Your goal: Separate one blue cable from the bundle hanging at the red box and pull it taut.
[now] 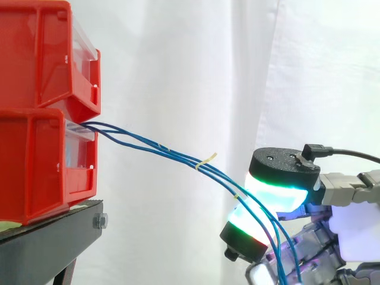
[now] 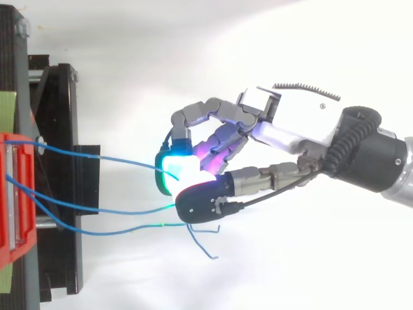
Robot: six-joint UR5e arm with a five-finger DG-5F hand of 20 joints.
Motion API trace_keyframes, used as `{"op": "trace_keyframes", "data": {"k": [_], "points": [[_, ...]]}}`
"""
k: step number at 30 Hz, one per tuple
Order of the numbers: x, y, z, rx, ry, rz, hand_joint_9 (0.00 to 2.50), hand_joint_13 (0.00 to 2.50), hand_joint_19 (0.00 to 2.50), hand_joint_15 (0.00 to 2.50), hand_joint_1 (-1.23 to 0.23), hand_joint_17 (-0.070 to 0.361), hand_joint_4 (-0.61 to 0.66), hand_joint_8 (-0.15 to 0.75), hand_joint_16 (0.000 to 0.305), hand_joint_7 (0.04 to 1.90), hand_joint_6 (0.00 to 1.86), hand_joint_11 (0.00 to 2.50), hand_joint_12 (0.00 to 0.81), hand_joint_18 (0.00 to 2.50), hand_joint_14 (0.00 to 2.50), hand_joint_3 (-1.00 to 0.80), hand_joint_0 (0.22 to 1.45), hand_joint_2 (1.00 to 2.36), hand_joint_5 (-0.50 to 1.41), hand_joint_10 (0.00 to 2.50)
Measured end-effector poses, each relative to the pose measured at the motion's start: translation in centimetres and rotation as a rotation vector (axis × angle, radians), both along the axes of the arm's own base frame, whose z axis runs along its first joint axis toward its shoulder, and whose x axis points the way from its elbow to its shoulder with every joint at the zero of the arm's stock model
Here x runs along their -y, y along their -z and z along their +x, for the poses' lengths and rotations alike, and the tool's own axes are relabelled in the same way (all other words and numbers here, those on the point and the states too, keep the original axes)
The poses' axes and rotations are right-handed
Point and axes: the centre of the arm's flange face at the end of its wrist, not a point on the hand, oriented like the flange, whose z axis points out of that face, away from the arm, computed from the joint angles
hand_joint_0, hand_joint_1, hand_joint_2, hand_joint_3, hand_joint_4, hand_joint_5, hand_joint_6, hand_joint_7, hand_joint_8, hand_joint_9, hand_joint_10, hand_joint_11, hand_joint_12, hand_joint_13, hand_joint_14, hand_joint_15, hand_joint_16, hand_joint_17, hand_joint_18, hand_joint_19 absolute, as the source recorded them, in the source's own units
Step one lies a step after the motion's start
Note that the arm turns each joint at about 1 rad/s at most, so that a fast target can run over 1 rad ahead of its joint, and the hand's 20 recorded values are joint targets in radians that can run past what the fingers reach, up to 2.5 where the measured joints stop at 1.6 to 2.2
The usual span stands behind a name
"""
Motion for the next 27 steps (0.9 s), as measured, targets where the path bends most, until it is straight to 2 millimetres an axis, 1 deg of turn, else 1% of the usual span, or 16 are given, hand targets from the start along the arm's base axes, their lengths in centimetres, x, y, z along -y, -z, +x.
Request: {"op": "trace_keyframes", "data": {"k": [1, 3, 5, 12, 13, 21, 27], "points": [[0.0, 0.2, -0.1, 0.007, 0.001, 0.005, 0.74, 0.84, 0.5, 0.4, -0.76, 0.108, -0.03, 0.355, 0.048, 1.35, 0.92, 0.48, 0.4, 0.83, 0.01, -0.09, 0.71, 1.02, -0.2, 0.01], [-0.1, 0.5, -0.2, 0.02, 0.002, 0.012, 0.72, 0.8, 0.5, 0.35, -0.76, 0.108, -0.03, 0.354, 0.048, 1.35, 0.92, 0.42, 0.392, 0.83, 0.01, -0.09, 0.71, 1.02, -0.2, 0.01], [-0.2, 0.8, -0.4, 0.025, 0.003, 0.017, 0.6, 0.72, 0.5, 0.28, -0.76, 0.11, -0.04, 0.341, 0.049, 1.36, 0.92, 0.28, 0.382, 0.81, 0.01, -0.09, 0.71, 1.02, -0.2, 0.01], [-0.9, 1.8, -1.0, 0.044, 0.017, 0.068, 0.43, 0.58, 0.5, 0.22, -0.77, 0.11, -0.09, 0.298, 0.049, 1.37, 0.92, 0.11, 0.371, 0.77, 0.01, -0.1, 0.71, 1.02, -0.2, 0.0], [-1.0, 1.9, -1.0, 0.047, 0.022, 0.079, 0.37, 0.56, 0.49, 0.22, -0.77, 0.109, -0.1, 0.282, 0.048, 1.37, 0.91, 0.06, 0.371, 0.76, 0.01, -0.09, 0.71, 1.02, -0.19, 0.0], [-2.1, 3.3, -1.0, 0.063, 0.033, 0.155, 0.37, 0.55, 0.52, 0.24, -0.79, 0.109, -0.12, 0.277, 0.049, 1.39, 0.91, 0.08, 0.371, 0.74, 0.01, -0.09, 0.7, 1.02, -0.19, 0.0], [-2.5, 4.3, -1.6, 0.055, 0.028, 0.174, 0.4, 0.57, 0.53, 0.26, -0.79, 0.11, -0.1, 0.286, 0.049, 1.4, 0.91, 0.12, 0.38, 0.75, 0.01, -0.1, 0.71, 1.02, -0.19, 0.0]]}}
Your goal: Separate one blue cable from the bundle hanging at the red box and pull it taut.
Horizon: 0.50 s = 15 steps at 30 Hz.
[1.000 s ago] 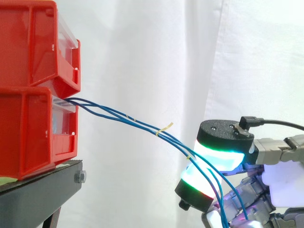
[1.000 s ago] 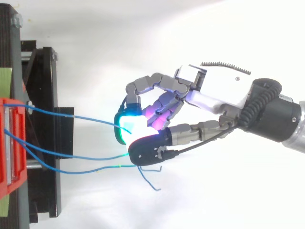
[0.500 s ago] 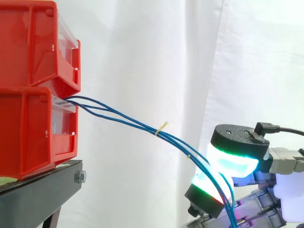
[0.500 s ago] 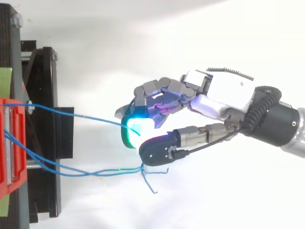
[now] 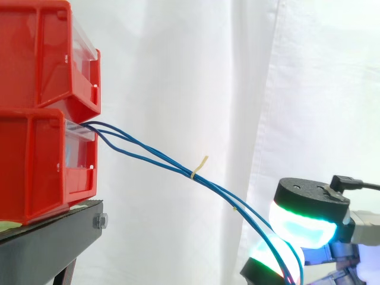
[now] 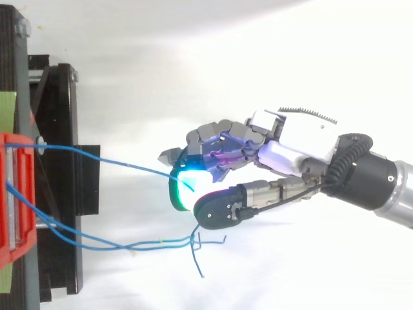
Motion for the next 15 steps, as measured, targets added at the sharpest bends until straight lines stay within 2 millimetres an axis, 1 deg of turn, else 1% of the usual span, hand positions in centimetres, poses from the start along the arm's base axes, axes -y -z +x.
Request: {"op": "trace_keyframes", "data": {"k": [4, 8, 9, 15], "points": [[-0.4, 0.6, -0.3, 0.029, 0.001, 0.011, 0.4, 0.57, 0.53, 0.26, -0.79, 0.11, -0.08, 0.292, 0.049, 1.39, 0.91, 0.12, 0.379, 0.75, 0.01, -0.1, 0.71, 1.02, -0.2, 0.0], [-0.8, 1.1, -0.7, 0.049, 0.003, 0.017, 0.52, 0.58, 0.54, 0.28, -0.78, 0.11, -0.07, 0.319, 0.049, 1.37, 0.91, 0.26, 0.382, 0.76, 0.01, -0.11, 0.71, 1.02, -0.2, 0.01], [-1.0, 1.2, -0.8, 0.052, 0.001, 0.018, 0.6, 0.59, 0.54, 0.28, -0.78, 0.111, -0.07, 0.329, 0.049, 1.37, 0.91, 0.33, 0.382, 0.77, 0.01, -0.11, 0.71, 1.02, -0.2, 0.01], [-1.6, 2.6, -2.1, 0.023, -0.015, 0.005, 0.69, 0.61, 0.55, 0.31, -0.78, 0.111, -0.07, 0.335, 0.049, 1.37, 0.91, 0.51, 0.384, 0.78, 0.01, -0.11, 0.71, 1.02, -0.2, 0.01]]}}
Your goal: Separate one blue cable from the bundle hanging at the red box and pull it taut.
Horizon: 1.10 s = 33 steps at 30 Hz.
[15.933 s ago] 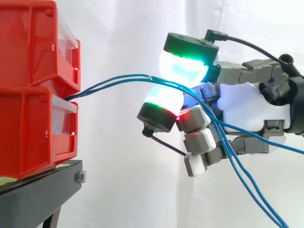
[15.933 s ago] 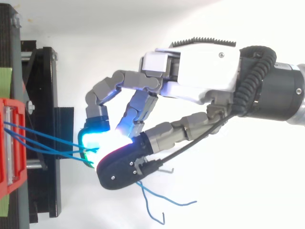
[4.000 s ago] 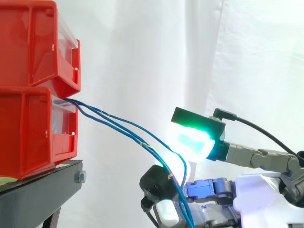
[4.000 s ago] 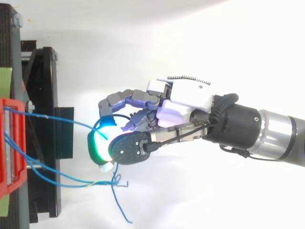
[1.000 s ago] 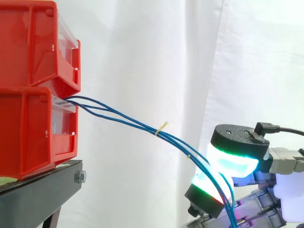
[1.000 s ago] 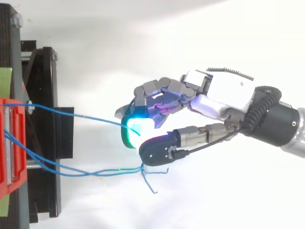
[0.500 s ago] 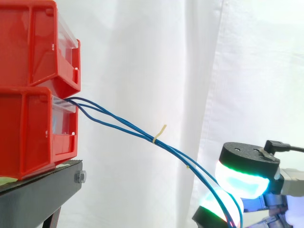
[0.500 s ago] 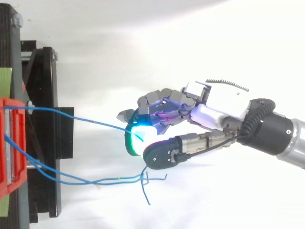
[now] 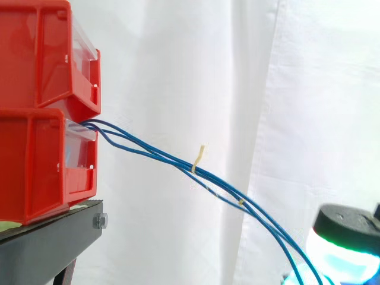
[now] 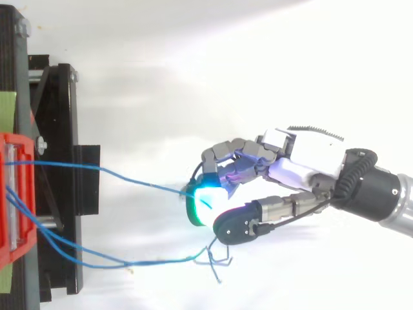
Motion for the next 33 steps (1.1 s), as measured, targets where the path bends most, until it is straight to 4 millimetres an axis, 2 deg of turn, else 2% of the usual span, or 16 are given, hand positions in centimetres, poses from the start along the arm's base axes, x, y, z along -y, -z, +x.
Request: {"op": "trace_keyframes", "data": {"k": [13, 21, 27, 33], "points": [[0.1, 2.2, -2.1, 0.006, -0.005, 0.021, 0.72, 0.66, 0.56, 0.35, -0.78, 0.11, -0.06, 0.34, 0.049, 1.36, 0.91, 0.55, 0.388, 0.8, 0.01, -0.11, 0.71, 1.02, -0.2, 0.01], [0.2, 2.4, -2.3, 0.009, -0.008, 0.034, 0.73, 0.67, 0.55, 0.34, -0.78, 0.11, -0.06, 0.34, 0.049, 1.36, 0.91, 0.54, 0.388, 0.81, 0.01, -0.1, 0.71, 1.02, -0.2, 0.01], [0.4, 2.1, -2.4, 0.001, -0.009, 0.02, 0.73, 0.67, 0.56, 0.35, -0.78, 0.11, -0.06, 0.34, 0.049, 1.37, 0.91, 0.54, 0.387, 0.81, 0.01, -0.1, 0.71, 1.02, -0.2, 0.01], [1.1, -0.3, -2.8, -0.003, 0.007, 0.003, 0.73, 0.68, 0.56, 0.35, -0.78, 0.11, -0.06, 0.339, 0.049, 1.36, 0.91, 0.53, 0.385, 0.81, 0.01, -0.1, 0.71, 1.02, -0.2, 0.01]]}}
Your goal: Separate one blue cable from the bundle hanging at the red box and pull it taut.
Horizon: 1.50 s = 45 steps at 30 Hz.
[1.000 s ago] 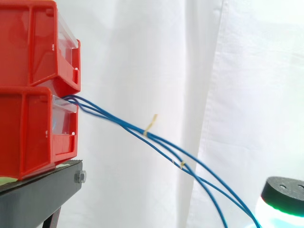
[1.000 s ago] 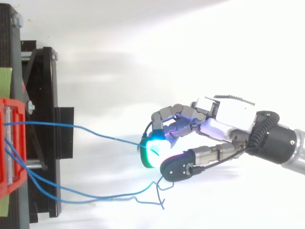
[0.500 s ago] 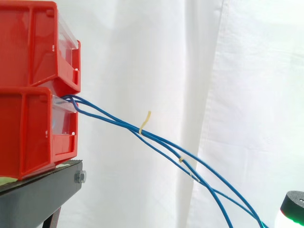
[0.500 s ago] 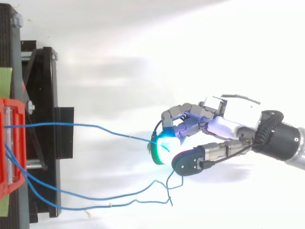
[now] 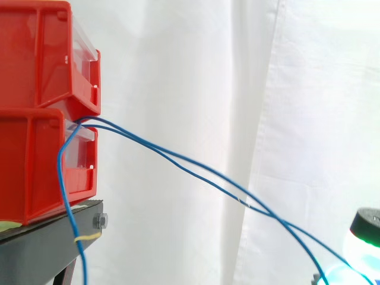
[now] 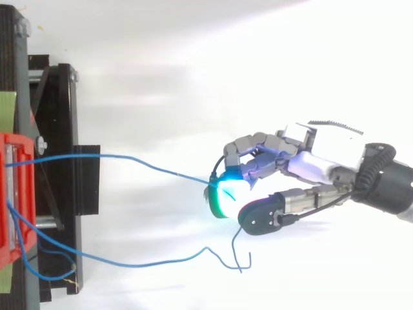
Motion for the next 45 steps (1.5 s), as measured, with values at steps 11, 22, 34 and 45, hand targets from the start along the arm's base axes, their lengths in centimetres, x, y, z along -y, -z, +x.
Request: {"op": "trace_keyframes", "data": {"k": [11, 22, 34, 45], "points": [[1.6, -5.5, -1.4, -0.061, 0.032, -0.095, 0.73, 0.68, 0.55, 0.36, -0.78, 0.11, -0.06, 0.343, 0.049, 1.36, 0.91, 0.54, 0.387, 0.81, 0.01, -0.1, 0.71, 1.02, -0.2, 0.01], [1.9, -6.1, -1.4, -0.108, 0.024, -0.258, 0.73, 0.68, 0.56, 0.35, -0.78, 0.109, -0.06, 0.34, 0.049, 1.37, 0.91, 0.53, 0.388, 0.81, 0.01, -0.1, 0.71, 1.02, -0.2, 0.01], [1.6, -7.0, -0.7, -0.111, 0.025, -0.326, 0.75, 0.69, 0.57, 0.36, -0.78, 0.11, -0.06, 0.344, 0.049, 1.4, 0.91, 0.55, 0.386, 0.82, 0.01, -0.05, 0.7, 1.02, -0.19, 0.01], [1.3, -7.2, -0.5, -0.102, 0.039, -0.316, 0.83, 0.73, 0.56, 0.37, -0.78, 0.112, -0.05, 0.359, 0.05, 1.39, 0.91, 0.56, 0.388, 0.84, 0.01, -0.05, 0.7, 1.02, -0.18, 0.01]]}}
